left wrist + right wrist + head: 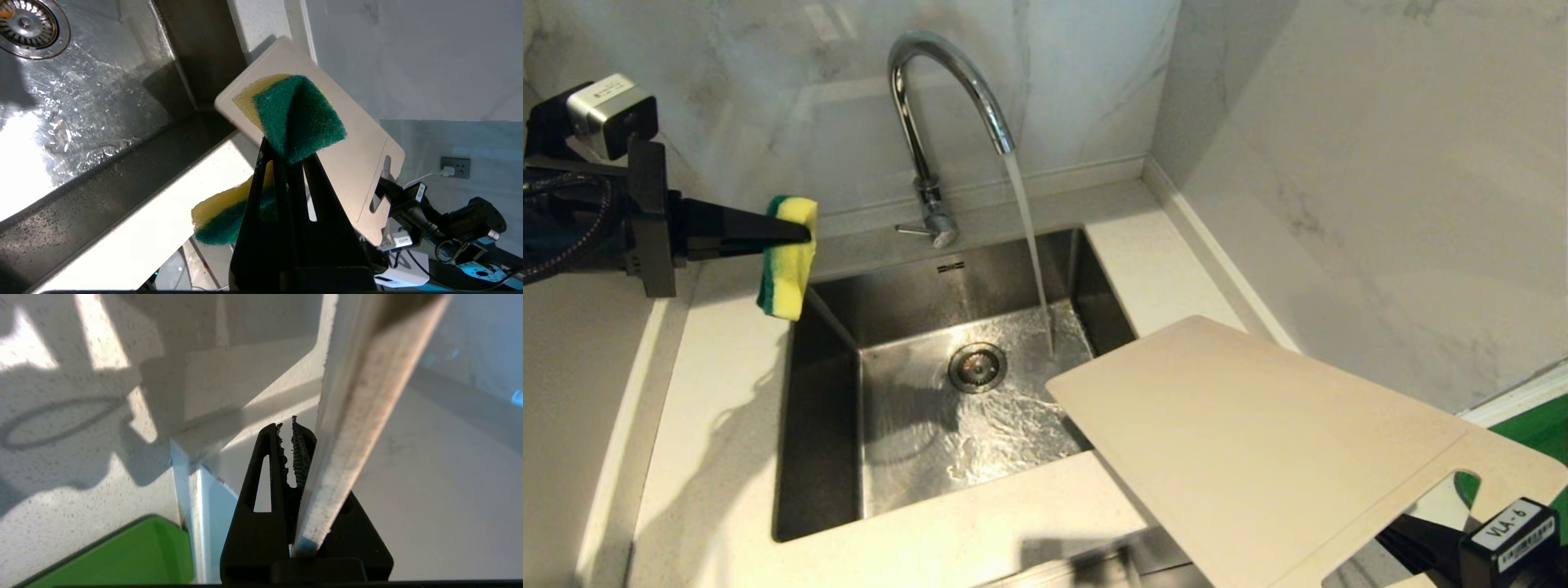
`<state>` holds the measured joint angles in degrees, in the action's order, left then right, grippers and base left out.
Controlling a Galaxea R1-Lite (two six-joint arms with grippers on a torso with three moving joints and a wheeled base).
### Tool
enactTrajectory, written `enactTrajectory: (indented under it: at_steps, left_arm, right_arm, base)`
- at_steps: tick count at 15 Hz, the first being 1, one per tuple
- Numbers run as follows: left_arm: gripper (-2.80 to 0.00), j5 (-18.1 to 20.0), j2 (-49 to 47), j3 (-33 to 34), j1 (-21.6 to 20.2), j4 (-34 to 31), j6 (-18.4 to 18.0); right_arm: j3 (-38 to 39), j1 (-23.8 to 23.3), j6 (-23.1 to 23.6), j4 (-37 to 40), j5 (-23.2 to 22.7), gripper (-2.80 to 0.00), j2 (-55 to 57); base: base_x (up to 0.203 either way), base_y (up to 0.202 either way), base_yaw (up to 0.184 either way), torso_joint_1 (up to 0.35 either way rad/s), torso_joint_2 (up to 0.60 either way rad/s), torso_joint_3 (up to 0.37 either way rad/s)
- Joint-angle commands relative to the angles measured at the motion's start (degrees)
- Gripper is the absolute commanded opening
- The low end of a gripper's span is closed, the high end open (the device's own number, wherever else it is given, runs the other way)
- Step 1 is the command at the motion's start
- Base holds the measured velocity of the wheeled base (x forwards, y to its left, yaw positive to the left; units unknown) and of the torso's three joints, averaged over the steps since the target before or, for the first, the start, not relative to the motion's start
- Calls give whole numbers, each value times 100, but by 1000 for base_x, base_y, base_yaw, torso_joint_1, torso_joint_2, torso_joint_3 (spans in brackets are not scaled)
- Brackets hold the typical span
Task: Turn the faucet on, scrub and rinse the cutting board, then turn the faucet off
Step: Put down the cutting board
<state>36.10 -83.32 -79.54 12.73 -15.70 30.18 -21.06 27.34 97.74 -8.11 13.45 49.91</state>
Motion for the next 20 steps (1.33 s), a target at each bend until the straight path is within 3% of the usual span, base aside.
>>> enactTrajectory:
  at_steps: [1, 11, 15, 20]
  left_arm:
    - [-280, 27, -96, 9, 2, 9, 12]
    - [-280, 64, -204, 9, 37, 23, -83]
    - [-280, 73, -358, 9, 37, 39, -92]
    - [-280, 97, -707, 71, 45, 397, -83]
  right_arm:
    - [32, -27, 61, -6, 26, -280, 224]
    - [503, -220, -8, 48, 124, -280, 438]
    - [804, -212, -854, 334, -44, -280, 815]
    - [879, -214, -1206, 345, -602, -280, 1598]
  base:
    - [0, 0, 0, 0, 0, 0]
    - [0, 0, 0, 0, 0, 0]
    - [0, 0, 0, 0, 0, 0]
    - [0, 0, 0, 0, 0, 0]
